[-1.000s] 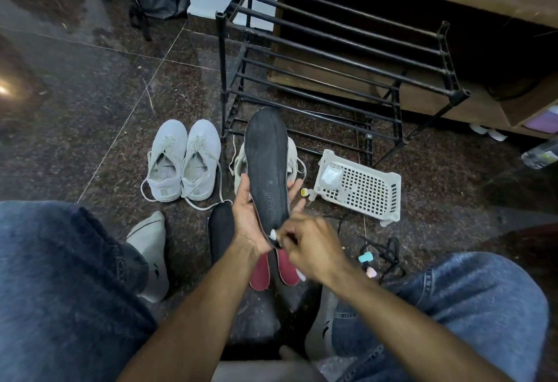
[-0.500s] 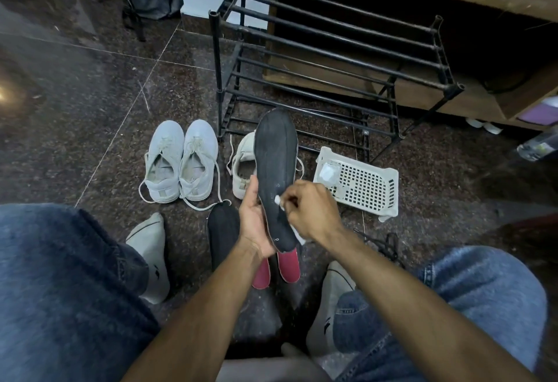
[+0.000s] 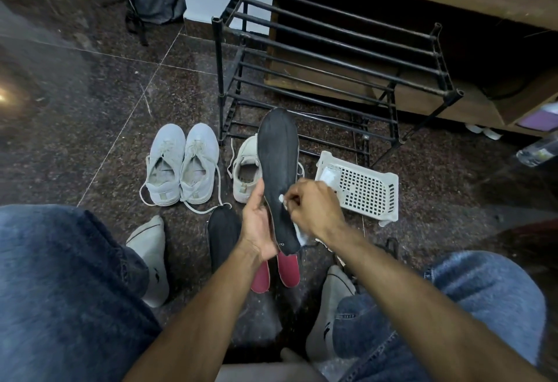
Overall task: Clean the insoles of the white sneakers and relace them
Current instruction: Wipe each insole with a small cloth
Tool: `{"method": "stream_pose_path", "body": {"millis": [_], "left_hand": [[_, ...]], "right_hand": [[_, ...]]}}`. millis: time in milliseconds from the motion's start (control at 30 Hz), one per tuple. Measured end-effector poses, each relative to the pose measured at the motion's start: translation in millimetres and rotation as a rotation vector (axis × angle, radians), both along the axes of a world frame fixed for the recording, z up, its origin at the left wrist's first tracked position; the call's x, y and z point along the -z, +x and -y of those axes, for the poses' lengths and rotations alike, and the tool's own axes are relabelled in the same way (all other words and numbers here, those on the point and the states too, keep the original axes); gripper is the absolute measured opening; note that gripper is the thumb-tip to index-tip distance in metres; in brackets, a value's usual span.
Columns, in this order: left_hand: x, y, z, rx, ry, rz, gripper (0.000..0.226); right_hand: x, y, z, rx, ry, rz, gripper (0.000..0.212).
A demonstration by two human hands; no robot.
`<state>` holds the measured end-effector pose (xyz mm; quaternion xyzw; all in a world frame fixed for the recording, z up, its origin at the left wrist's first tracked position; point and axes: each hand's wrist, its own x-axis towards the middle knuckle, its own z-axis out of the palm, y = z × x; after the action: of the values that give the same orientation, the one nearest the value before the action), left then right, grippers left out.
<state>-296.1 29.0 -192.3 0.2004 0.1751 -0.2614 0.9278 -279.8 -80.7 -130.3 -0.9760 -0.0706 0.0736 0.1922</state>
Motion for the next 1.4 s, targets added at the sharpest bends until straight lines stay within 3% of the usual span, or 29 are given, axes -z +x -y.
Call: {"method": "stream_pose_path", "body": {"millis": [167, 333, 533, 667, 767, 967, 1133, 1333, 1400], "left_hand": [[12, 11, -9, -0.096, -0.035, -0.021, 0.067], [5, 7, -7, 0.001, -0.017, -0.004, 0.075], [6, 10, -10, -0.094, 0.006, -0.023, 0.073], [2, -2, 4, 0.005, 0.004, -0.011, 0.063], [-3, -4, 5, 0.023, 0.007, 0.001, 0.057], [5, 2, -1, 0.018, 0.014, -0.008, 0.065], [1, -9, 9, 0.081, 0.018, -0.003, 0.059], [7, -3, 3, 0.059, 0.044, -0.001, 0.065], [8, -5, 6, 0.053, 0.033, -0.010, 0.065]], "right_hand": [[-3, -52, 1, -0.255, -0.025, -0.090, 0.021], [-4, -26, 5, -0.190, -0.075, 0.031, 0.022], [-6, -51, -1, -0.345, -0.113, -0.060, 0.023], [-10, -4, -1, -0.134, -0.111, 0.092, 0.021], [-7, 14, -4, 0.024, -0.067, 0.101, 0.020], [0, -25, -3, -0.144, 0.016, 0.038, 0.017], [-1, 31, 6, 0.114, 0.014, 0.077, 0.018], [12, -25, 0, -0.071, 0.032, -0.037, 0.016], [15, -20, 7, 0.051, 0.169, -0.078, 0.015]]}}
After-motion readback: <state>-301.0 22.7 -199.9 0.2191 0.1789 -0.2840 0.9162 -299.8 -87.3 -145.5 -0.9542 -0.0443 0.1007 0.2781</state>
